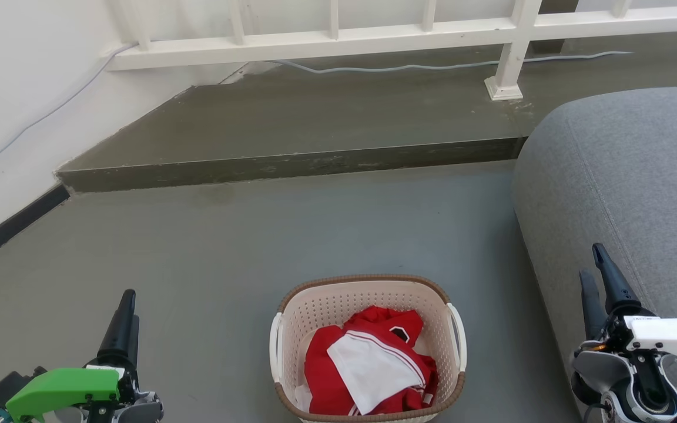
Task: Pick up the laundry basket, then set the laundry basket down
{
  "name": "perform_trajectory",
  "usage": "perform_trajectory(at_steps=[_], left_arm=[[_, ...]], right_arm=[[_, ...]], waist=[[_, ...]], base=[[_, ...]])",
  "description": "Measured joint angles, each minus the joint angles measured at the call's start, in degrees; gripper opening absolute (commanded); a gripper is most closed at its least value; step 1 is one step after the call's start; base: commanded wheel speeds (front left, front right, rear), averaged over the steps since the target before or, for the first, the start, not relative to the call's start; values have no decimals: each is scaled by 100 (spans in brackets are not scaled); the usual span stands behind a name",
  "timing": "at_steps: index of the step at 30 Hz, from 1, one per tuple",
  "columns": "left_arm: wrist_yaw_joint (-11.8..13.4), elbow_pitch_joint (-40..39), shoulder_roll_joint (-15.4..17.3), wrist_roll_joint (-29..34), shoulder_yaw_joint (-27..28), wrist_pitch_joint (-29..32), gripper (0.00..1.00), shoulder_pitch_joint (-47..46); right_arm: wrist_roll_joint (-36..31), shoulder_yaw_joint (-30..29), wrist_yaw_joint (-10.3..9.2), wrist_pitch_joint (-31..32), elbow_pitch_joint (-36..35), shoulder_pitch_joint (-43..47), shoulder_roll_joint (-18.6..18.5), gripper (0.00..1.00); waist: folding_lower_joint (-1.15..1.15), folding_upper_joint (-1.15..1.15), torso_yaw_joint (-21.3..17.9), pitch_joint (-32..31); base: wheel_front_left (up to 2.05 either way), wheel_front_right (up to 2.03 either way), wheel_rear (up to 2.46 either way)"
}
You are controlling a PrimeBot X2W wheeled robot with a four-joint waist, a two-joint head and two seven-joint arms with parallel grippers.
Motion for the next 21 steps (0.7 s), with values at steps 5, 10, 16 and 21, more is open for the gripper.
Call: perform_trajectory(at_steps=[5, 10, 16, 21], left_arm=[[-1, -49, 58, 219, -89, -100, 100, -7], [-1, -98, 154, 541, -188, -225, 100, -57], [-1, -152, 248, 1082, -311, -354, 100, -120], [-1, -191, 293, 1541, -334, -449, 100, -129]], right_arm=[[-288, 177, 0, -125, -116, -68, -118, 100], [-617, 413, 0, -221, -220, -131, -216, 100], [-1028, 691, 1, -382, -269, -167, -338, 100], [-1350, 860, 3, -500, -278, -232, -437, 100]], waist=[[0, 0, -4, 12], [0, 0, -7, 22], [0, 0, -10, 27], [0, 0, -11, 27]], base=[[0, 0, 0], [0, 0, 0], [0, 0, 0], [0, 0, 0]])
